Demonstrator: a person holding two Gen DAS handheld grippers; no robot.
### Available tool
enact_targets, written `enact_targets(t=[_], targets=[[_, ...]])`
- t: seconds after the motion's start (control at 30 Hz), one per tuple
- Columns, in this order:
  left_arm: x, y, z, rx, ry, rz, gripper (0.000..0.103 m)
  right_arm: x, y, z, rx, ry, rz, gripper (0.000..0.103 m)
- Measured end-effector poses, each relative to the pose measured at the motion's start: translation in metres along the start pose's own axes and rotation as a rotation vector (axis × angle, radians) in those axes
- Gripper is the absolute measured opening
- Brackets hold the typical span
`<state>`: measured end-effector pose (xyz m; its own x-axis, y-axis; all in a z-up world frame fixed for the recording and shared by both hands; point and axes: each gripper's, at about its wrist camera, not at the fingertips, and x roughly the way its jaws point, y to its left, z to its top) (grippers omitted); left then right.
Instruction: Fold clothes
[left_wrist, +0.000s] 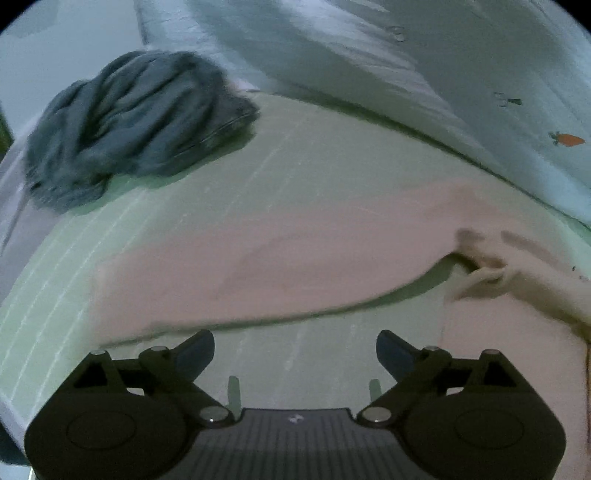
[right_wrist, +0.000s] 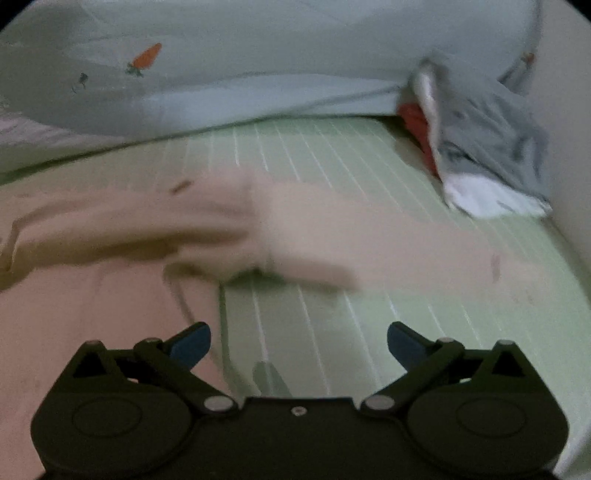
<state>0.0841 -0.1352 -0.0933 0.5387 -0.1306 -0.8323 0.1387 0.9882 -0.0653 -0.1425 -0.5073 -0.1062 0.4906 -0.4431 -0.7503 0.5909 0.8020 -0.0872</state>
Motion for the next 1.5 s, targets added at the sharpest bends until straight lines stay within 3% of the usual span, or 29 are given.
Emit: enact_targets(t=[0.17,0.3,0.43,0.5,0.6,0.7,0.77,0.8,0.83,0.87,0.9,0.97,1.03,1.1,1.17,1.2,1.23,1.27,1.3,1.37,1.4,1.47,1.5], targets=[[0.016,-0.048,0.046,0.051,-0.051,-0.038,0.094,0.024,-0.012,0.039,-0.055,-0.035,0.042,0.103],[0.039,-0.089,0.088,0.116,-0.048,-0.056,0.094,0.053,-0.021,0.077,-0.07,-0.051,0.06,0.103],[0.072,-0.122,0.121,0.161,0.015,-0.056,0.095,0.092,-0.022,0.112,-0.044,-0.02,0.105,0.098],[0.092,-0.133,0.131,0.156,0.063,-0.05,0.095,0.112,-0.016,0.124,-0.029,0.013,0.13,0.088],[0.118,-0.147,0.138,0.164,0.109,-0.077,0.095,0.135,-0.009,0.132,0.005,0.04,0.217,0.086],[0.131,-0.156,0.14,0.174,0.126,-0.102,0.094,0.152,-0.002,0.136,0.025,0.077,0.252,0.082],[0.136,-0.159,0.139,0.187,0.129,-0.127,0.084,0.16,0.004,0.14,0.027,0.09,0.273,0.073],[0.137,-0.159,0.138,0.183,0.131,-0.143,0.07,0.164,0.007,0.141,0.027,0.096,0.283,0.061],[0.138,-0.159,0.138,0.173,0.136,-0.166,0.043,0.166,0.008,0.142,0.024,0.105,0.287,0.053],[0.139,-0.157,0.137,0.16,0.143,-0.193,0.023,0.168,0.009,0.143,0.02,0.112,0.292,0.038],[0.137,-0.156,0.137,0.148,0.141,-0.213,0.005,0.165,0.01,0.143,0.01,0.109,0.307,0.008],[0.124,-0.151,0.139,0.13,0.099,-0.238,0.003,0.16,0.011,0.144,-0.012,0.099,0.337,0.008],[0.101,-0.139,0.145,0.073,0.022,-0.277,0.001,0.139,0.005,0.148,-0.009,0.007,0.345,0.008],[0.074,-0.117,0.154,-0.052,-0.105,-0.314,0.0,0.116,-0.015,0.156,0.13,-0.094,0.359,0.007],[0.077,-0.11,0.164,-0.119,-0.166,-0.225,0.0,0.109,-0.034,0.161,0.297,-0.176,0.333,0.007],[0.084,-0.11,0.169,-0.127,-0.178,-0.159,0.006,0.107,-0.043,0.164,0.374,-0.213,0.313,0.009],[0.093,-0.111,0.175,-0.124,-0.16,-0.104,0.021,0.115,-0.042,0.168,0.386,-0.217,0.24,0.013],[0.102,-0.114,0.178,-0.106,-0.099,-0.091,0.026,0.126,-0.035,0.172,0.335,-0.179,0.187,0.032],[0.103,-0.114,0.177,-0.111,-0.072,-0.116,0.03,0.136,-0.028,0.177,0.287,-0.14,0.138,0.046],[0.096,-0.112,0.165,-0.094,-0.073,-0.17,0.048,0.142,-0.02,0.178,0.264,-0.055,0.103,0.047],[0.09,-0.112,0.157,-0.074,-0.082,-0.187,0.067,0.134,-0.02,0.171,0.268,-0.075,0.123,0.055],[0.084,-0.117,0.134,-0.016,-0.056,-0.162,0.072,0.121,-0.02,0.156,0.264,-0.095,0.128,0.076],[0.082,-0.117,0.122,0.006,-0.028,-0.154,0.072,0.118,-0.02,0.149,0.252,-0.082,0.109,0.078]])
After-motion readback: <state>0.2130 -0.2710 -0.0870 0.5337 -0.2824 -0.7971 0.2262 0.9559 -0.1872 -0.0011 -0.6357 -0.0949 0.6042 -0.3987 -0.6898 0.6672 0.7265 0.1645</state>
